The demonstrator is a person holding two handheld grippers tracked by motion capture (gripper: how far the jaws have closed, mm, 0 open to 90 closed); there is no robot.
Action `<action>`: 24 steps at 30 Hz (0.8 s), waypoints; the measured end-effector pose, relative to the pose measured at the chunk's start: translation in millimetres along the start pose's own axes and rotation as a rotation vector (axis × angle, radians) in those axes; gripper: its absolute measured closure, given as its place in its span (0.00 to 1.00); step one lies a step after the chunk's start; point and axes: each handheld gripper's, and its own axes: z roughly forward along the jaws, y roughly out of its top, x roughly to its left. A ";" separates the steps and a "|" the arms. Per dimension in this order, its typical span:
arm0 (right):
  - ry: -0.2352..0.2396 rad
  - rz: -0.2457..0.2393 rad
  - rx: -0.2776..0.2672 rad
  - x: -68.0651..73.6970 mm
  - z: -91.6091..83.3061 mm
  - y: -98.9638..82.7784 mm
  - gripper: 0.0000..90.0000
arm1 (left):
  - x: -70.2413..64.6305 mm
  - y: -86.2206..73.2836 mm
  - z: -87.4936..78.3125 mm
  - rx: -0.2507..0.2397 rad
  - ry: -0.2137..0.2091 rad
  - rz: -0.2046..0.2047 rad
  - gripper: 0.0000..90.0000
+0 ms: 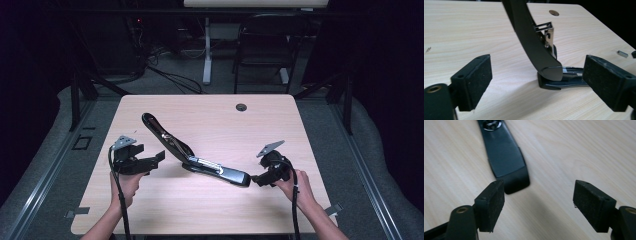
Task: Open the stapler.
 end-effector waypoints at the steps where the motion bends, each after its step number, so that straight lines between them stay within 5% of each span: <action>1: -0.011 0.006 0.015 -4.7 -3.1 0.3 0.27 | 2.3 0.4 0.2 0.011 -0.003 -0.002 0.09; 5: -0.059 0.031 0.028 -16.5 -7.5 -0.6 0.22 | 9.0 1.0 4.4 0.003 0.005 -0.007 0.06; 15: -0.080 0.131 0.010 -46.6 -19.5 -6.1 0.13 | 19.2 1.2 8.9 0.017 0.006 -0.036 0.03; 24: -0.100 0.160 0.019 -63.8 -24.4 -6.3 0.15 | 18.7 1.7 8.1 0.022 0.007 -0.032 0.03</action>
